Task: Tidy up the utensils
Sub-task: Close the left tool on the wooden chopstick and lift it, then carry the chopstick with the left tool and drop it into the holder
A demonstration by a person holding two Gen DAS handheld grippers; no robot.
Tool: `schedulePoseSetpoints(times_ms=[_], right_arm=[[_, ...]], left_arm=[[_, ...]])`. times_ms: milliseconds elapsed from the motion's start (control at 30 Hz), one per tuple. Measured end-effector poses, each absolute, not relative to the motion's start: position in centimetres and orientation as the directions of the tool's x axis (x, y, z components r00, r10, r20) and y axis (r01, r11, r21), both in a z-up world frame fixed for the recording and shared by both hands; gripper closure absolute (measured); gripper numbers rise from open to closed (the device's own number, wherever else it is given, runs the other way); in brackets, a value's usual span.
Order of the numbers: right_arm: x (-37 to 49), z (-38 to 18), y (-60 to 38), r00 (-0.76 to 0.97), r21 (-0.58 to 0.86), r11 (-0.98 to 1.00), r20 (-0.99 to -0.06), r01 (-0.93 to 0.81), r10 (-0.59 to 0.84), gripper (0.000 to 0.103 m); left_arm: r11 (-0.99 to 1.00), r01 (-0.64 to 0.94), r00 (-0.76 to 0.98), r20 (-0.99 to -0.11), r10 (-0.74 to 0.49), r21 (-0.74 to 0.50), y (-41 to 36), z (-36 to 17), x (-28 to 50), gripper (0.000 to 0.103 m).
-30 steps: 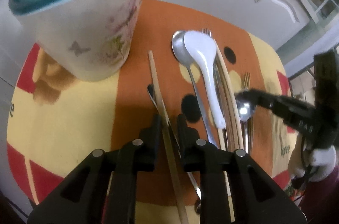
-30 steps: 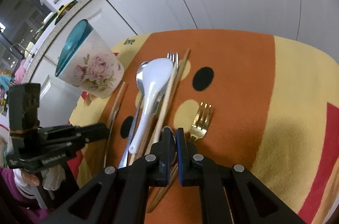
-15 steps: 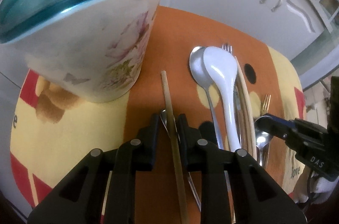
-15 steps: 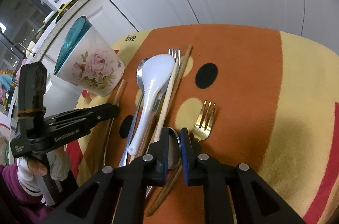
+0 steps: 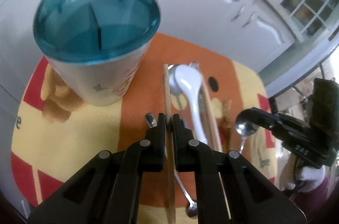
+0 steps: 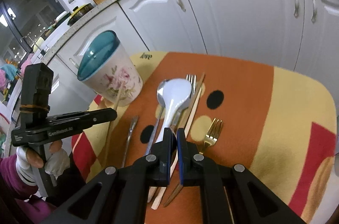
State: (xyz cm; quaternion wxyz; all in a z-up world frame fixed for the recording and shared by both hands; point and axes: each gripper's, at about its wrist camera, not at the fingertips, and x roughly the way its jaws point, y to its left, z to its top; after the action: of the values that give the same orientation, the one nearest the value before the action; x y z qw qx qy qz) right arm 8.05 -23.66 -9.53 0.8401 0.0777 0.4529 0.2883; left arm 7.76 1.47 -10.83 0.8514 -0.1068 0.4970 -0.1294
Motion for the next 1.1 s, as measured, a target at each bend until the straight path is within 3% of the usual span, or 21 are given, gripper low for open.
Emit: schedulePoseSetpoints(times_ms=[667, 933, 1100], right_arm=[[5.9, -1.1, -22.2, 0.570, 0.299, 0.836, -0.622, -0.461, 0.537, 0.098], [6.9, 3.8, -20.0, 0.649, 0.226, 0.844, -0.553, -0.486, 0.522, 0.098], [8.9, 7.4, -17.9, 0.705, 0.184, 0.854, -0.495, -0.487, 0.509, 0.098]], left_arm=[[0.890, 0.225, 0.613, -0.652, -0.446, -0.396, 3.3, -1.1, 3.7, 0.098], [0.891, 0.237, 0.689, -0.579, -0.435, -0.387, 5.9, 4.5, 4.2, 0.098], [0.920, 0.207, 0.770, -0.524, -0.363, -0.334, 8.6, 8.9, 5.6, 0.098]])
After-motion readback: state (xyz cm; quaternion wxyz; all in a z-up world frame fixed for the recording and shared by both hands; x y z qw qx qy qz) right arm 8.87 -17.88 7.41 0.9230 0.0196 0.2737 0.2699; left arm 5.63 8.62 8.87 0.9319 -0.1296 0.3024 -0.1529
